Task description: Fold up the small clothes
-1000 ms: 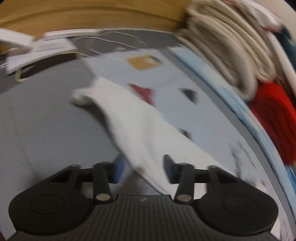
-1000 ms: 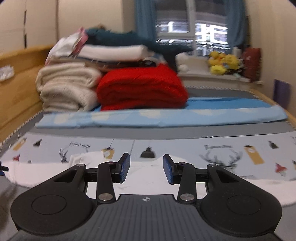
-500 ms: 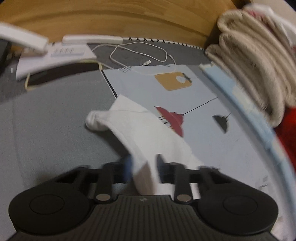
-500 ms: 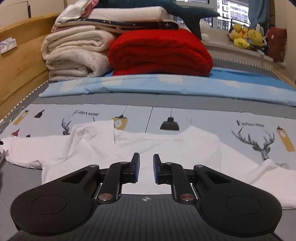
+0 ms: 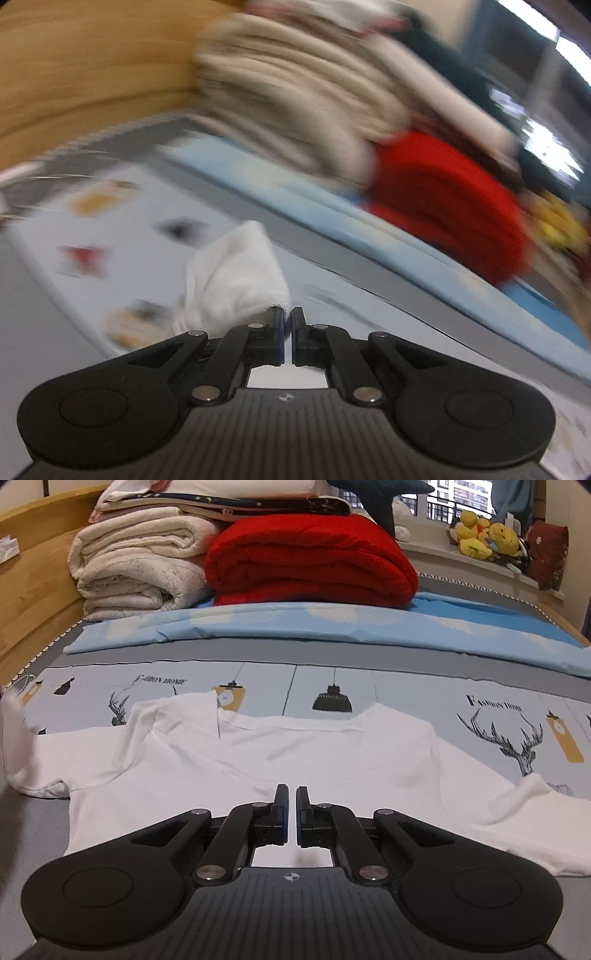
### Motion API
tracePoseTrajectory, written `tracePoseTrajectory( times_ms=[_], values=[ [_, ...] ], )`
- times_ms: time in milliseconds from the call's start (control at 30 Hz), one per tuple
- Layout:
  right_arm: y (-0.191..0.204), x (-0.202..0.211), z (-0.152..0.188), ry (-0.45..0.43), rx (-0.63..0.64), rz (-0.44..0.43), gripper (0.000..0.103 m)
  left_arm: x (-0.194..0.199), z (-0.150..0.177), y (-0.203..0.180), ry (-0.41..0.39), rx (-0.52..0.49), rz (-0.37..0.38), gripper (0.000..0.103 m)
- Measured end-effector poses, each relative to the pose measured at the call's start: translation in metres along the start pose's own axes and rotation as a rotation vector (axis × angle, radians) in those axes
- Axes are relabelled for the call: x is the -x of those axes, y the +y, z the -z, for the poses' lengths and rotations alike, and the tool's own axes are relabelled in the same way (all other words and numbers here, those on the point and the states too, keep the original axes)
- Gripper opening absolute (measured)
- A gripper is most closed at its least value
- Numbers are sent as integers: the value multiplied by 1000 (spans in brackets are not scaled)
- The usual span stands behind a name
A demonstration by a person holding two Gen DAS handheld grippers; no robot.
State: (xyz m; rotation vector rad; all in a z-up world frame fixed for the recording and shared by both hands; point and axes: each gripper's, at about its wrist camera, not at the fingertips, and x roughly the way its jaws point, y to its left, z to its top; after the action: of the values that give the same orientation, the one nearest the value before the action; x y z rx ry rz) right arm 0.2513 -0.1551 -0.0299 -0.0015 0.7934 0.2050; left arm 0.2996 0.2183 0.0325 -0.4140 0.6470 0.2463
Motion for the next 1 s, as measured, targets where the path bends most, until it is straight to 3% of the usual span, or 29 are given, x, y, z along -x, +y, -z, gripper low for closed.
tracePoseTrajectory(
  times_ms=[67, 167, 233, 267, 367, 567, 700, 900, 1000],
  values=[
    [-4, -1, 0, 17, -29, 0, 4, 2, 18, -47, 68, -52, 121, 3],
    [-12, -1, -1, 30, -73, -12, 4, -6, 51, -101, 242, -98, 294, 4],
    [-18, -3, 0, 42, -87, -1, 4, -16, 73, -128, 378, -153, 382, 12],
    [-21, -4, 1, 48, -89, 3, 4, -19, 81, -139, 411, -200, 391, 19],
    [-35, -4, 4, 63, -115, 23, 4, -21, 90, -151, 382, -298, 317, 27],
    [-48, -2, 9, 64, -205, 32, 4, -27, 50, -96, 275, -69, 164, 27],
    [-37, -3, 8, 44, -213, -13, 4, -34, 34, -56, 246, 59, 49, 27],
    [2, -20, 4, 57, -127, -133, 5, -45, 35, -38, 281, 111, 8, 27],
    [32, -32, 5, 78, -19, -178, 20, -44, 31, -35, 291, 119, 25, 27]
  ],
)
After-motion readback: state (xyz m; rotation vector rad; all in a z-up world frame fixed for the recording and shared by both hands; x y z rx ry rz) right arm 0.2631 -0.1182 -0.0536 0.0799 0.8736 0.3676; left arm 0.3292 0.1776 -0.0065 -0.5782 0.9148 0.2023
